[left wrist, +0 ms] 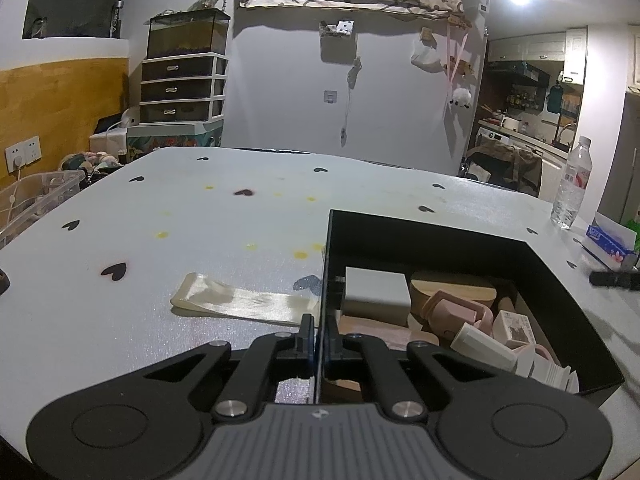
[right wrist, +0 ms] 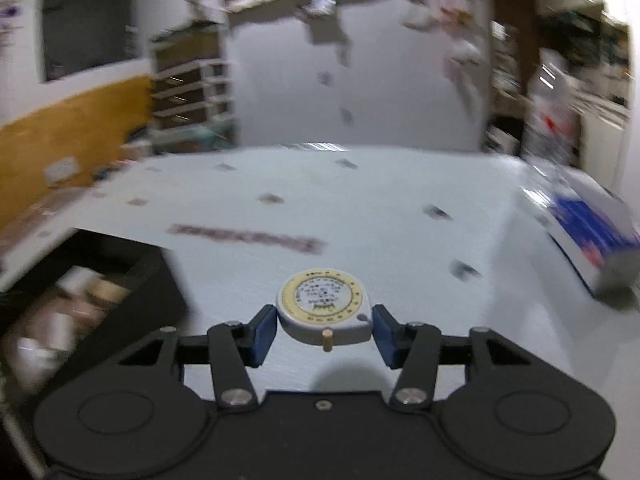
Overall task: Organize rigid objects
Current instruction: 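Carry the tape measure into the black box with the right gripper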
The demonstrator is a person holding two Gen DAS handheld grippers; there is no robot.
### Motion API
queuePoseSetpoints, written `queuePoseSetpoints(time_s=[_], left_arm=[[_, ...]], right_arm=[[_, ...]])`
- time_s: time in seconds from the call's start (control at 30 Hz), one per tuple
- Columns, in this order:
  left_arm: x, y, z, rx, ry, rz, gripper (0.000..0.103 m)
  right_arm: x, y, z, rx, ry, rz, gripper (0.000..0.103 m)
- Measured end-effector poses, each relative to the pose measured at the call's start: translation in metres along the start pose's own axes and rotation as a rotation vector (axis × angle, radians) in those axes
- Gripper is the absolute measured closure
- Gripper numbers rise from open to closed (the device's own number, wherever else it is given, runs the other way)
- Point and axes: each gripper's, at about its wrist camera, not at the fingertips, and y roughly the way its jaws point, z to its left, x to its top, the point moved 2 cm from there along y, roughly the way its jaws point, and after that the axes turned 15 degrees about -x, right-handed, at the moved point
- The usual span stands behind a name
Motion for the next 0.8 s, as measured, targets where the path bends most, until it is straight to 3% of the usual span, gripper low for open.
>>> queuePoseSetpoints(time_s=[0.17, 0.4, 0.57, 0.8], left_arm=[[0.0, 0.001, 0.0, -0.007, -0.001, -0.005, 0.099], [-0.001, -0.001, 0.005, -0.036, -0.013, -0.008, 0.098], [0.0, -0.001, 0.007, -0.048, -0.012, -0.003, 0.097], [0.001, 0.0, 0.01, -0.058, -0.029, -0.004, 0.097]], right_arm=[[0.02, -0.019, 0.054, 0.216, -0.104, -0.013, 0.05], [0.028, -0.024, 0.135, 0.422, -0.314, 0.016, 0.05], [0.025, -0.02, 0.175, 0.514, -0.385, 0.059, 0.05], [0.016, -0.006, 0.209, 0.585, -0.431, 0.2, 0.05]])
